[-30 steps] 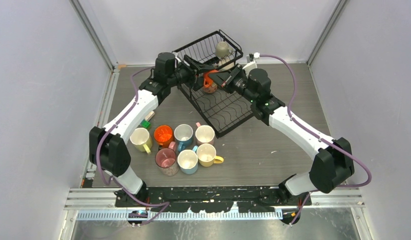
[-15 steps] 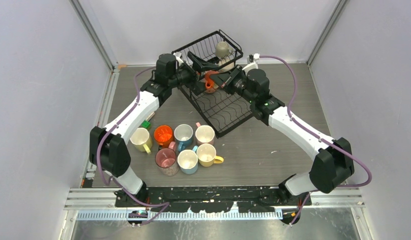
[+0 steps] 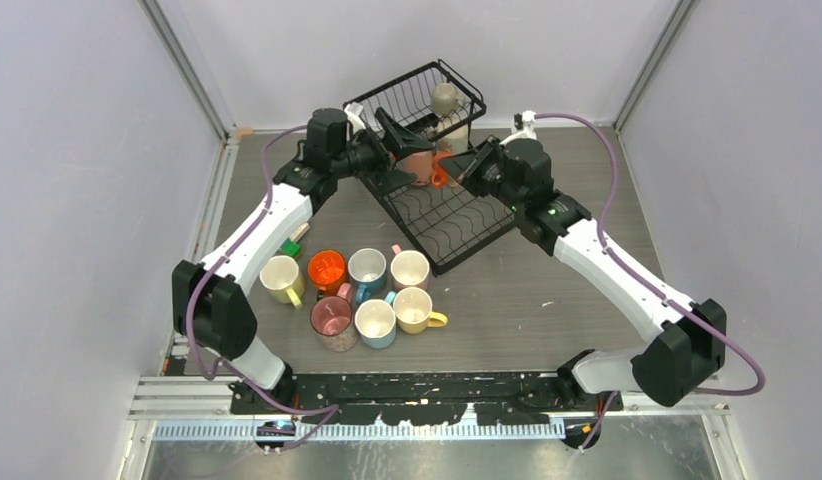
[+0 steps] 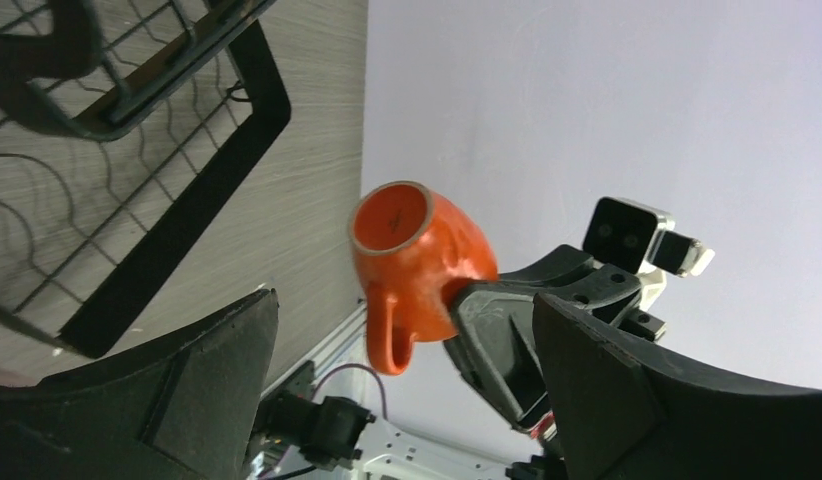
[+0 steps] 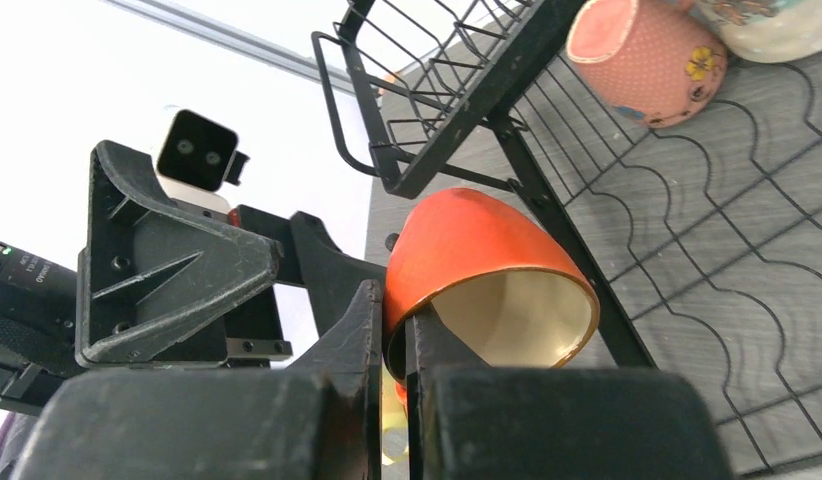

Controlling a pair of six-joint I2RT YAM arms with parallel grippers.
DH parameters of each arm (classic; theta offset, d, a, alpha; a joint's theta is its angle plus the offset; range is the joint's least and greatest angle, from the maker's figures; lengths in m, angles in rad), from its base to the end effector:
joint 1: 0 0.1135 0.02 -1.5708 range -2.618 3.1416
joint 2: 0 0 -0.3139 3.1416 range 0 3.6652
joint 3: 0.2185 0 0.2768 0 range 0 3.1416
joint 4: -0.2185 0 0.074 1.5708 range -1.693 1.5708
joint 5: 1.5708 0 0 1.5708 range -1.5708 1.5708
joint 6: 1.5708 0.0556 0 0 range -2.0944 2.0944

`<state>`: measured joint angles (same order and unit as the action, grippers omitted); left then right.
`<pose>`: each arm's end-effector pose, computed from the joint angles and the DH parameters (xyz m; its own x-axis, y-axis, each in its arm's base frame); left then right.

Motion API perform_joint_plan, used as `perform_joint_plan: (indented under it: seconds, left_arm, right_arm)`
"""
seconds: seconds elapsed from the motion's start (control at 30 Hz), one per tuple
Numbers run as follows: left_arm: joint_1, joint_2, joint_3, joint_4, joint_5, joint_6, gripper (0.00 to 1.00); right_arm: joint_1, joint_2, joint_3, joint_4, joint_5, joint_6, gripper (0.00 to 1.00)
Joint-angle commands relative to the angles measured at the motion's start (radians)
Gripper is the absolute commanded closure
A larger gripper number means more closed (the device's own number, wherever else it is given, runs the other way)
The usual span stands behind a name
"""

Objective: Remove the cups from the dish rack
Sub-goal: Place the cup into the cup.

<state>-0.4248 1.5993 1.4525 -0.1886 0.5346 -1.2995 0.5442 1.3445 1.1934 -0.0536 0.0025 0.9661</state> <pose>0.3711 -0.1989 0.4070 -0.8443 -0.5279 -0.0915 -0.0764 0.2877 -0.9547 0.3018 0.1825 0.4117 -0.5231 0.6451 -0.5571 -0.1501 0.5737 0.8052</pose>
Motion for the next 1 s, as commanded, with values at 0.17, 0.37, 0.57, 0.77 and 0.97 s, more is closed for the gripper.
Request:
perform_joint_plan:
  seconds: [0.17,0.37,0.57,0.77,0.97]
  left_arm:
    - [0.036,-0.151,0.047,-0.18,-0.043,0.232,0.0]
    - [0.046,-0.242,0.05,-0.294,-0.125,0.348,0.0]
    - [0.06,-0.359,0.071,-0.44,-0.267,0.491,0.0]
    - [0.064,-0.458,0.074,-0.51,-0.373,0.556,0.0]
    - [0.064,-0.521,0.075,-0.547,-0.449,0.585,0.0]
  right_arm:
    - [0.004,-0.111,0.088,-0.218,0.043,-0.069,0.99]
    - [0.015,-0.076,0.167,-0.406,0.011,-0.123,0.99]
    - [0.105,-0.027,0.237,-0.559,0.021,-0.202,0.99]
    - [0.198,0.047,0.297,-0.641,0.02,-0.246,0.99]
    - [0.273,0.155,0.354,-0.699,-0.025,-0.27,0.99]
